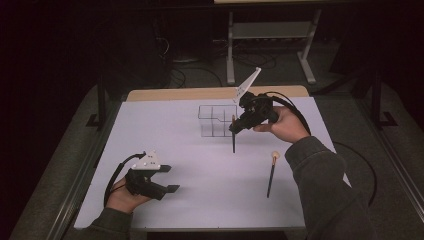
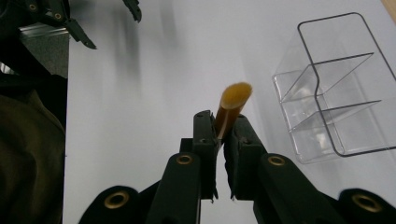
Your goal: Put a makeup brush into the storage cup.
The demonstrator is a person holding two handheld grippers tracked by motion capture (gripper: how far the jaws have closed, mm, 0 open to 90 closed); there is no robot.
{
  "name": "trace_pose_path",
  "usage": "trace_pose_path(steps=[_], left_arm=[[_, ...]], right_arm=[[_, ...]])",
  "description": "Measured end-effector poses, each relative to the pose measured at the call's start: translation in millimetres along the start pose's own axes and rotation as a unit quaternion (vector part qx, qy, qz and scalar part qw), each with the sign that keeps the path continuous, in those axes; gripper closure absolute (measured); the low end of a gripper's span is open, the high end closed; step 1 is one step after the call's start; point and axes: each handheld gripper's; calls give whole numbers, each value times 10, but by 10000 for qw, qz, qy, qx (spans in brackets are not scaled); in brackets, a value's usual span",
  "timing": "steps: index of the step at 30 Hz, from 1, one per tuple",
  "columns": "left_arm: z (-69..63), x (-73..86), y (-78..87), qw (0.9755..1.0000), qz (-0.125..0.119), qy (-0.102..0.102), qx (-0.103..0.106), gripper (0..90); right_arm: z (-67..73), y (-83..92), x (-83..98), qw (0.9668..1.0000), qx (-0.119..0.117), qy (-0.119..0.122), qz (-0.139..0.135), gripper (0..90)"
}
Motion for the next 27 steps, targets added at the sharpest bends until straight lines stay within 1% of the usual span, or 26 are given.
trace_pose_path(steps=[2, 4, 5, 7, 9, 10, 11, 13, 15, 16, 17, 18, 19, 20, 22, 23, 25, 27], left_arm=[[-4, -2, 5, 10000, -17, -1, 15, 271], [-7, -12, 11, 10000, -30, -6, 22, 265], [-6, -20, 12, 10000, -19, -53, 16, 262], [-14, -29, 6, 10000, -27, -58, 19, 255], [-23, -33, -3, 10000, 3, -60, 25, 250], [-19, -32, -6, 9999, 40, -112, 22, 250], [-23, -34, -9, 9999, 47, -103, 10, 248], [-22, -36, -9, 9999, 58, -115, -15, 240], [-13, -32, -5, 9999, 50, -102, -45, 237], [-9, -28, 1, 9999, 37, -87, -50, 236], [0, -22, 12, 9999, 44, -136, -73, 236], [-3, -17, 14, 9999, 17, -64, -94, 236], [5, -11, 20, 9999, 28, -64, -93, 235], [5, -5, 24, 9999, 22, -29, -104, 233], [6, 13, 32, 9999, 28, -14, -130, 232], [2, 22, 36, 9999, 18, 28, -146, 232], [16, 34, 52, 9999, 52, -12, -156, 232], [14, 40, 57, 9999, 14, 43, -160, 232]], right_arm=[[-4, 24, -4, 10000, -7, -57, -29, 828], [0, 61, -14, 9999, 37, -104, -64, 828], [-3, 81, -21, 9999, 52, -86, -83, 828], [-1, 118, -36, 9998, 106, -78, -128, 828], [-7, 146, -61, 9998, 175, -79, -79, 828], [-14, 155, -72, 9998, 189, -54, -81, 828], [-18, 165, -80, 9997, 196, -103, -90, 828], [-36, 177, -98, 9996, 247, -105, -83, 828], [-32, 174, -115, 9994, 265, -193, -75, 828], [-36, 169, -126, 9994, 301, -119, -72, 828], [-24, 168, -138, 9993, 320, -173, -58, 828], [-28, 163, -153, 9994, 330, -126, -69, 828], [-20, 168, -165, 9993, 348, -157, -35, 828], [-25, 169, -179, 9993, 354, -135, -66, 828], [-25, 190, -214, 9992, 366, -172, -72, 828], [-27, 195, -228, 9991, 382, -176, -91, 828], [-38, 213, -271, 9990, 402, -160, -87, 828], [-49, 232, -317, 9990, 416, -173, -82, 828]])
Point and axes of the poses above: each handheld gripper's, and its own axes: y roughly backward along the jaws, x roughly out of its underside, z roughly to its left, and after that the axes turned 10 degrees about -y, right-handed
